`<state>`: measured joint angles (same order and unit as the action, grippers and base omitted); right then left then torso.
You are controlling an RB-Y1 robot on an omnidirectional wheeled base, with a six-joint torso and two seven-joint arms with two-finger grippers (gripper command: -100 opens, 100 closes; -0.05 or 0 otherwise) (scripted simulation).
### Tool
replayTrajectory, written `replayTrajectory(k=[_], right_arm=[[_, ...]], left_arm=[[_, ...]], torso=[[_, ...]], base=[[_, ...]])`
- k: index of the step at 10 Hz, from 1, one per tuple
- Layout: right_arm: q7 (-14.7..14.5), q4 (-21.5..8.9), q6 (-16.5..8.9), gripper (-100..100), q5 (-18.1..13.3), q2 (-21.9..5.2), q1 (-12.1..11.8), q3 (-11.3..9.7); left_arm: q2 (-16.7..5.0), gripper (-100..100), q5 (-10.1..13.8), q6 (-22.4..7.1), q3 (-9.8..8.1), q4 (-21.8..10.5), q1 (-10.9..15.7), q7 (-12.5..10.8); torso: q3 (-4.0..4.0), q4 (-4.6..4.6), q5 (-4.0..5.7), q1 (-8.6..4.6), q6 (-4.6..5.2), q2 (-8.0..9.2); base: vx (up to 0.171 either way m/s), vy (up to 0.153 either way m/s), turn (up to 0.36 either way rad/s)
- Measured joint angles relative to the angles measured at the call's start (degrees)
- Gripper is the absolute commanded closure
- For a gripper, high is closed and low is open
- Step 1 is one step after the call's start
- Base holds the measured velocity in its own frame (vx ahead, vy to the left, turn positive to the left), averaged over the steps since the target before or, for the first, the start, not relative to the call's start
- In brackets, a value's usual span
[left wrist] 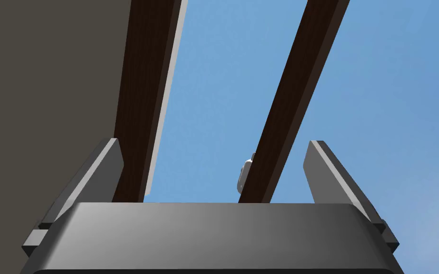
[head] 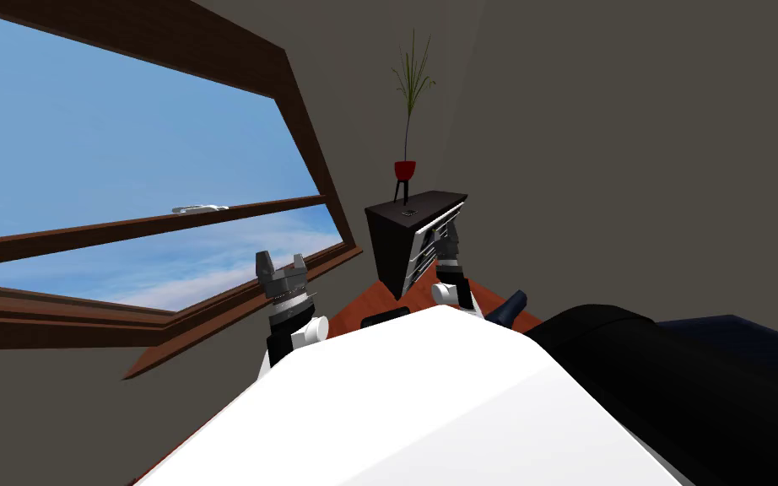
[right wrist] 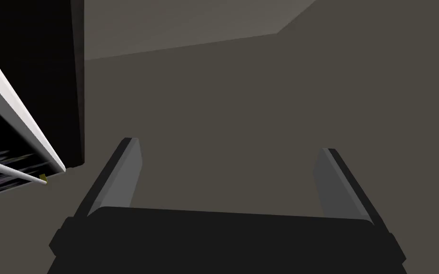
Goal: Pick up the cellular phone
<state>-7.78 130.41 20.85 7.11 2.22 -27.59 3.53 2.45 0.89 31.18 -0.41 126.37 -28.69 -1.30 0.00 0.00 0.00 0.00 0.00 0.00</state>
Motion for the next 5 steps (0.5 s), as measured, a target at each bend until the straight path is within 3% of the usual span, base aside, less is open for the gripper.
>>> replayTrajectory(k=[5], right_arm=[[-2.1,-2.2,2.8,-100,-4.3,-7.8,-0.1,2.2]], left_arm=[[0.0,0,0.0,0.0,0.0,0.0,0.0,0.0]], torso=[[0.28,-0.11,0.0,0.0,0.0,0.47]], base=[[-0.116,0.014,0.032]])
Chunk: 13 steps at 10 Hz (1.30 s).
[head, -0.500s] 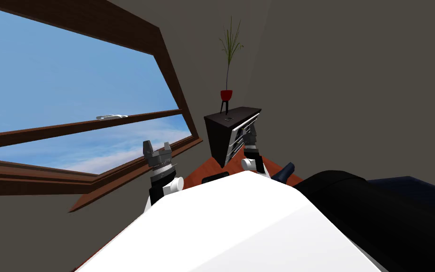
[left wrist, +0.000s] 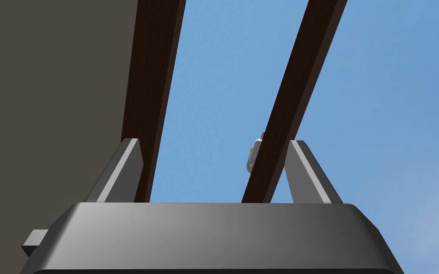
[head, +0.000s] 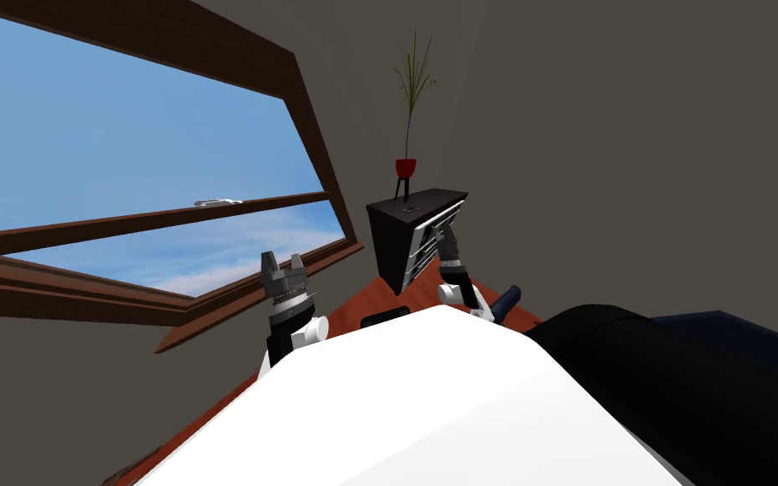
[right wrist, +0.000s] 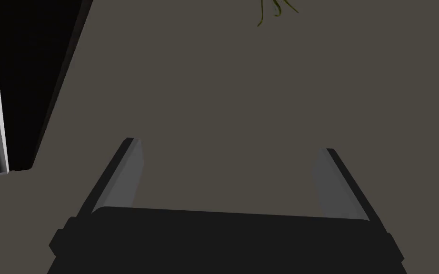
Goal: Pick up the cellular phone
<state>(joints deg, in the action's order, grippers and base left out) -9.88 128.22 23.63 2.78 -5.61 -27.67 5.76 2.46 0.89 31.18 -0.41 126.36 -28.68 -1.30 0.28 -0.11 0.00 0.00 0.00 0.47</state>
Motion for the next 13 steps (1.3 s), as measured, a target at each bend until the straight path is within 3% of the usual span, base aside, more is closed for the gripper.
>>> replayTrajectory(k=[13], right_arm=[[-6.7,-10.7,11.3,-100,-16.0,-20.0,-0.2,8.4]], left_arm=[[0.0,0,0.0,0.0,0.0,0.0,0.0,0.0]], torso=[[0.02,-0.01,0.02,-0.07,0.0,0.03]], base=[[-0.129,0.007,0.052]])
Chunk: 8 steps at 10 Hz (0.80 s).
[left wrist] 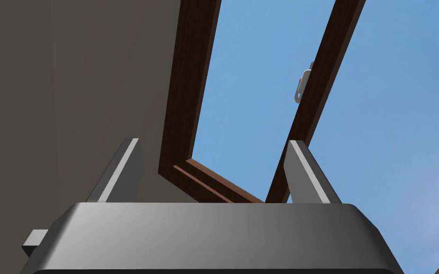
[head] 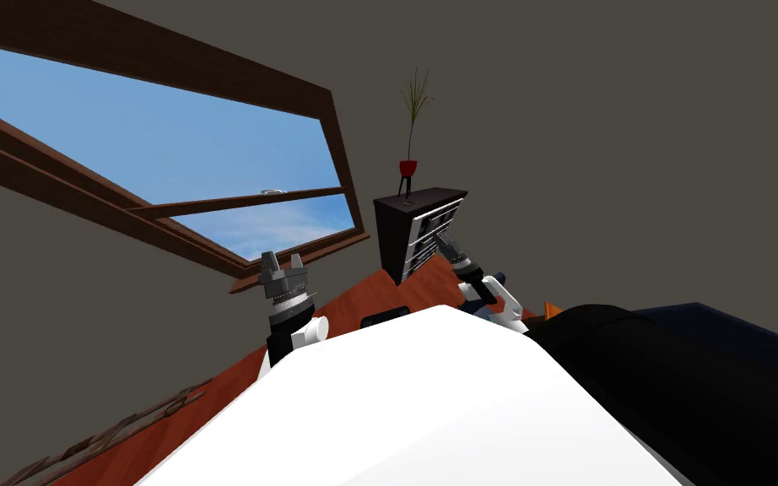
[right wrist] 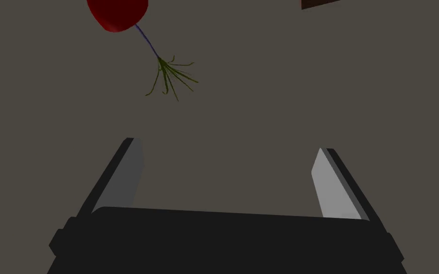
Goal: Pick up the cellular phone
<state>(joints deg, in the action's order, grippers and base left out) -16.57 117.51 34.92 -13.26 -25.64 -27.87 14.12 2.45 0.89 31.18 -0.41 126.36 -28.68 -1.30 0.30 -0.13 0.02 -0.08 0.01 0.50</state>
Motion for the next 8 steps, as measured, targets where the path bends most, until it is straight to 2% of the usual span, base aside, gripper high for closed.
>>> replayTrajectory(k=[8], right_arm=[[-3.9,-9.6,8.3,-100,-12.0,-14.2,-1.0,6.6]], left_arm=[[0.0,0,0.0,0.0,0.0,0.0,0.0,0.0]], torso=[[-0.06,0.02,0.0,-0.03,0.0,-0.12]], base=[[-0.123,-0.003,0.099]])
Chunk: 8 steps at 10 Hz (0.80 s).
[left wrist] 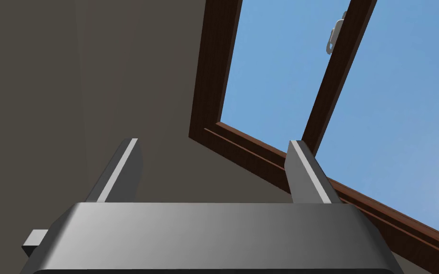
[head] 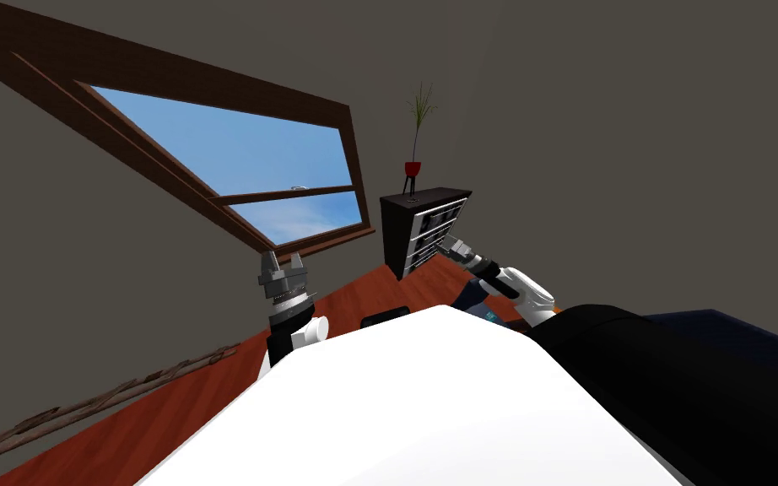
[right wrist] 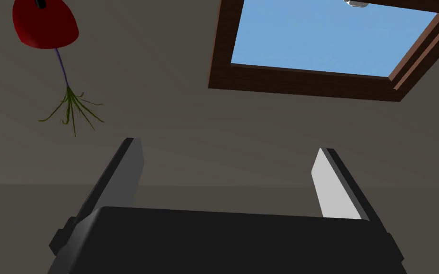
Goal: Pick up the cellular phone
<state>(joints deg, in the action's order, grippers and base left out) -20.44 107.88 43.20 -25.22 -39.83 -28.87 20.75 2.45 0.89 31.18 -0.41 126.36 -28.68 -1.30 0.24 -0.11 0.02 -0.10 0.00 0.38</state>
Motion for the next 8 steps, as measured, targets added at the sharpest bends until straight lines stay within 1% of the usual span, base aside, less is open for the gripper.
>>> replayTrajectory(k=[1,2,3,4,5,6,7,8], right_arm=[[-0.7,-1.6,1.2,-100,-1.8,-1.6,-0.2,0.9],[-1.1,-2.9,2.1,-100,-3.2,-3.4,0.0,1.5],[-1.1,-3.2,2.4,-100,-3.9,-4.7,-0.2,1.8],[-1.5,-4.7,3.3,-100,-5.6,-6.2,-0.3,2.5],[-1.8,-5.7,4.1,-100,-6.7,-8.0,-0.4,3.2],[-2.0,-6.9,5.0,-100,-8.5,-9.9,-0.8,4.3],[-2.4,-8.2,5.9,-100,-9.8,-11.6,-0.9,4.9],[-2.7,-9.0,6.5,-100,-10.4,-12.7,-0.9,5.0]], left_arm=[[0.0,0,0.0,0.0,0.0,0.0,0.0,0.0],[0.0,0,0.0,0.0,0.0,0.0,0.0,0.0],[0.0,0,0.0,0.0,0.0,0.0,0.0,0.0],[0.0,0,0.0,0.0,0.0,0.0,0.0,0.0],[0.0,0,0.0,0.0,0.0,0.0,0.0,0.0],[0.0,0,0.0,0.0,0.0,0.0,0.0,0.0],[0.0,0,0.0,0.0,0.0,0.0,0.0,0.0],[0.0,0,0.0,0.0,-0.01,0.0,0.0,0.0]], torso=[[0.0,0.0,0.01,-0.05,-0.02,0.02],[-0.03,0.01,0.01,-0.04,0.01,-0.05],[-0.13,0.05,0.0,0.02,0.02,-0.23],[-0.14,0.06,0.0,0.04,-0.03,-0.22],[-0.12,0.05,0.0,0.02,0.01,-0.21],[-0.11,0.05,0.0,0.01,-0.04,-0.18],[-0.11,0.04,0.01,-0.01,0.02,-0.19],[-0.16,0.06,0.01,-0.02,0.02,-0.27]], base=[[-0.094,-0.01,0.068],[-0.03,0.004,-0.023],[-0.054,0.012,0.17],[-0.063,0.003,0.089],[-0.073,0.001,0.222],[-0.066,-0.005,0.094],[-0.031,-0.005,-0.036],[-0.043,-0.003,0.205]])
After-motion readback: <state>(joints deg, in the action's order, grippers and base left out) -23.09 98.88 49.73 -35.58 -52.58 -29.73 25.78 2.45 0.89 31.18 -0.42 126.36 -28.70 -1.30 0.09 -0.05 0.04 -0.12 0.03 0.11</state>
